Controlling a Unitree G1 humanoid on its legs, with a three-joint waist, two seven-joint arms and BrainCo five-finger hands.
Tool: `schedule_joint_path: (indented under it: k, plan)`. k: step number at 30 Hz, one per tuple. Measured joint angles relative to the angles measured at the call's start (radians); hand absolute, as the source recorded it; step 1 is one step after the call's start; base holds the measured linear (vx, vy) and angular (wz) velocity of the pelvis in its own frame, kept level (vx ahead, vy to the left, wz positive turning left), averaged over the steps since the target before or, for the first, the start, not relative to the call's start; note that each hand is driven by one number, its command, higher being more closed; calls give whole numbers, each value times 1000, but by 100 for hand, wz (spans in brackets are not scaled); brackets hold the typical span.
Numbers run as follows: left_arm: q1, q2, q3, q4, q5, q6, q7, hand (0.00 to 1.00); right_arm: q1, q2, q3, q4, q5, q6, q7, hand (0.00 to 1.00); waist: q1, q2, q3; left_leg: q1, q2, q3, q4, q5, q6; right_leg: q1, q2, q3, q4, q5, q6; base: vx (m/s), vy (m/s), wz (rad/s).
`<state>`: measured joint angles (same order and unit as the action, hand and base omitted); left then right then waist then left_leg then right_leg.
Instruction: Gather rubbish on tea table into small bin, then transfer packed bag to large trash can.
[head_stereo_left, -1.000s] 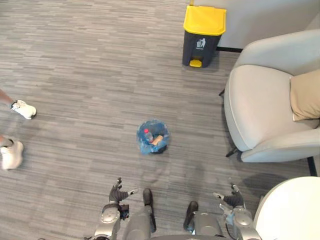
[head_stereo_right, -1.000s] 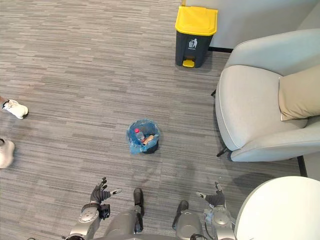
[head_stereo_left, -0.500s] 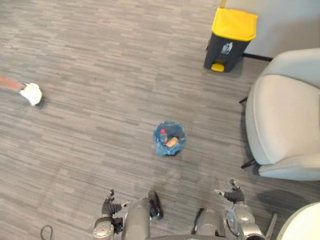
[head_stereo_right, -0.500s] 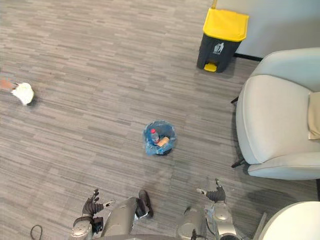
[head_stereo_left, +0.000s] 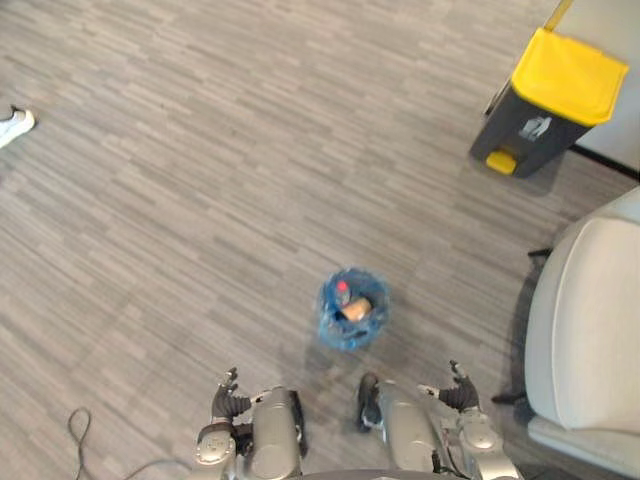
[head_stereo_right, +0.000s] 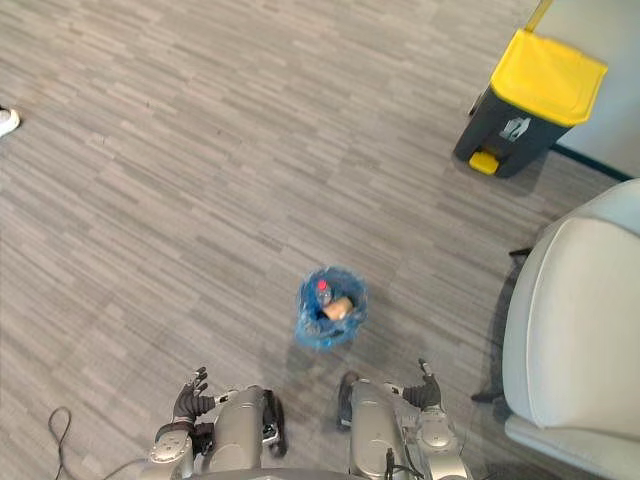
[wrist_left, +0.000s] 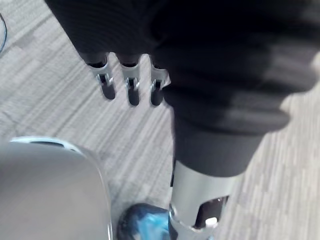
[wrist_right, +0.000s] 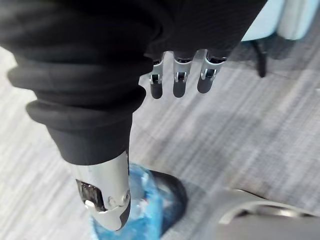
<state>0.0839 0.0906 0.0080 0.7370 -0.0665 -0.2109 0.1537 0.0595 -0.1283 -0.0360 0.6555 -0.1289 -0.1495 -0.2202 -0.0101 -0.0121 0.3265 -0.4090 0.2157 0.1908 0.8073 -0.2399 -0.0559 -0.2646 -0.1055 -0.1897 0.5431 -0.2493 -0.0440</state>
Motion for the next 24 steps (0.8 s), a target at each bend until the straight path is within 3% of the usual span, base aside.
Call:
schedule_joint_path:
  k: [1, 3, 4, 5, 9, 14, 17, 19, 24]
  plan:
    - [-9, 1, -3, 1, 0, 0, 0, 0, -17, 1, 4, -2, 0, 0, -3, 0, 0, 3, 2, -15, -7, -1, -95, 4, -5, -1, 0, 6, -13, 0, 1, 155, 103, -29]
    - [-16, 1, -8, 8, 2, 0, 1, 0, -33, 0, 14, -2, -11, 0, -20, 0, 5, 19, 7, 9, -13, -41, -291, 70, -54, -5, 16, 22, -4, -17, 30, 110, 175, -46]
    - [-27, 14, -27, 27, 4, 0, 1, 0, -52, -4, 25, 1, -39, 1, -26, 0, 21, 33, 18, 14, -8, -79, -318, 106, -60, -21, 33, 51, 31, -55, 65, 76, 213, -46]
    - [-45, 23, -30, 41, 8, 1, 2, 0, -63, 2, 34, 0, -51, 1, -33, 0, 21, 17, 26, 5, -18, -75, -307, 104, -59, -34, 20, 67, 42, -64, 77, 83, 210, -39]
    - [-92, 50, -47, 52, 44, -7, 7, 0, -205, -9, 110, 40, -203, 2, -65, 0, 25, 13, 61, -58, -47, -35, -263, 79, -19, -116, -7, 135, 46, -42, 116, 11, 207, -34]
    - [-234, 78, -46, 121, 55, -30, 46, 0, -439, -67, 215, 146, -366, 5, -107, 0, 32, 53, 105, -174, -56, -23, -194, 64, 5, -231, -14, 190, 50, 2, 151, -90, 150, -25]
    - [-308, 77, -45, 138, 35, -39, 67, 0, -515, -79, 254, 187, -418, 17, -109, 0, 37, 61, 114, -250, -53, -21, -166, 60, 10, -308, -9, 214, 57, 21, 164, -113, 82, -30]
    - [-382, 54, -31, 136, 9, -46, 80, 0, -569, -83, 287, 192, -466, 32, -128, 0, 54, 67, 135, -334, -35, -6, -103, 38, 35, -405, 0, 232, 117, 21, 167, -157, 49, -36]
    - [-496, -14, 33, 99, -14, -64, 113, 0, -691, -88, 331, 192, -512, 51, -153, 0, 55, 75, 179, -542, -10, 1, 26, 19, 53, -624, 7, 249, 254, 17, 174, -183, 2, -17]
